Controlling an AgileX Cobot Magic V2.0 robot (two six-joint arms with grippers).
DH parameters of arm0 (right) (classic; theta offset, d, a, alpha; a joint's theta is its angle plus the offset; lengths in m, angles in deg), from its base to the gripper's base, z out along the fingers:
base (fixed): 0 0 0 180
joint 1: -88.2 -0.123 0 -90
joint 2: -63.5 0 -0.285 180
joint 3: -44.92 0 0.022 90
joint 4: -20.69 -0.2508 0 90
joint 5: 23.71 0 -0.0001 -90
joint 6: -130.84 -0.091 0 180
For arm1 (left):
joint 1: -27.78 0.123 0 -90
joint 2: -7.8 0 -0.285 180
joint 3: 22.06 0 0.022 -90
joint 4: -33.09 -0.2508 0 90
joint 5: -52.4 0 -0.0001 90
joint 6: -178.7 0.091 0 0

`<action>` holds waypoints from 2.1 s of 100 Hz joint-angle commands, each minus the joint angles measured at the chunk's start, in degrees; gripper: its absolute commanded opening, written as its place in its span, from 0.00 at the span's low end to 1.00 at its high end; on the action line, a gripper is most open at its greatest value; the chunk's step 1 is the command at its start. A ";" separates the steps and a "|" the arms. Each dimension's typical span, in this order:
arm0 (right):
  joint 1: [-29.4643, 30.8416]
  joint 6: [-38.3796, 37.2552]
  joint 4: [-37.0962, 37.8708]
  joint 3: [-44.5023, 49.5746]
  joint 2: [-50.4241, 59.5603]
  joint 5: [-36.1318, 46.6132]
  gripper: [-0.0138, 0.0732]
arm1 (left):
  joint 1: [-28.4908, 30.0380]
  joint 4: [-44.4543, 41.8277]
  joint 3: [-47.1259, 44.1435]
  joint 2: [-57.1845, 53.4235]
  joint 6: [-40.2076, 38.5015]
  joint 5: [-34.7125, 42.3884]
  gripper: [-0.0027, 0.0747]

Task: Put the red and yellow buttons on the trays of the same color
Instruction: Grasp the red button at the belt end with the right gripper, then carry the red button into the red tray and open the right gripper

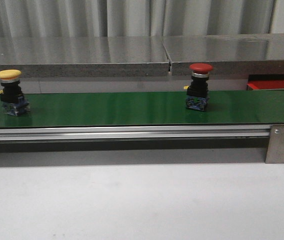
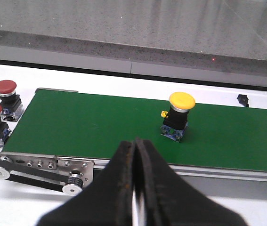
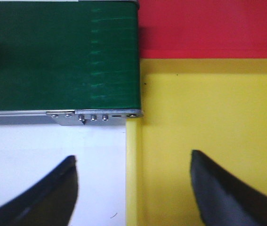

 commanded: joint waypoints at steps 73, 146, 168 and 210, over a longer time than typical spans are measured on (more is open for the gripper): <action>-8.91 27.82 -15.15 -23.57 -27.91 -3.63 0.90 | -0.43 0.69 1.42 0.17 0.06 4.73 0.01; -11.02 28.56 -11.79 -36.63 -44.68 -7.56 0.35 | -0.43 0.69 1.42 0.17 0.06 4.73 0.01; -9.69 26.92 -11.74 -39.35 -44.31 -8.49 0.24 | -0.43 0.69 1.42 0.17 0.06 4.73 0.01; 4.57 21.94 -11.73 -53.92 -48.13 -9.60 0.24 | -0.43 0.69 1.42 0.17 0.06 4.73 0.01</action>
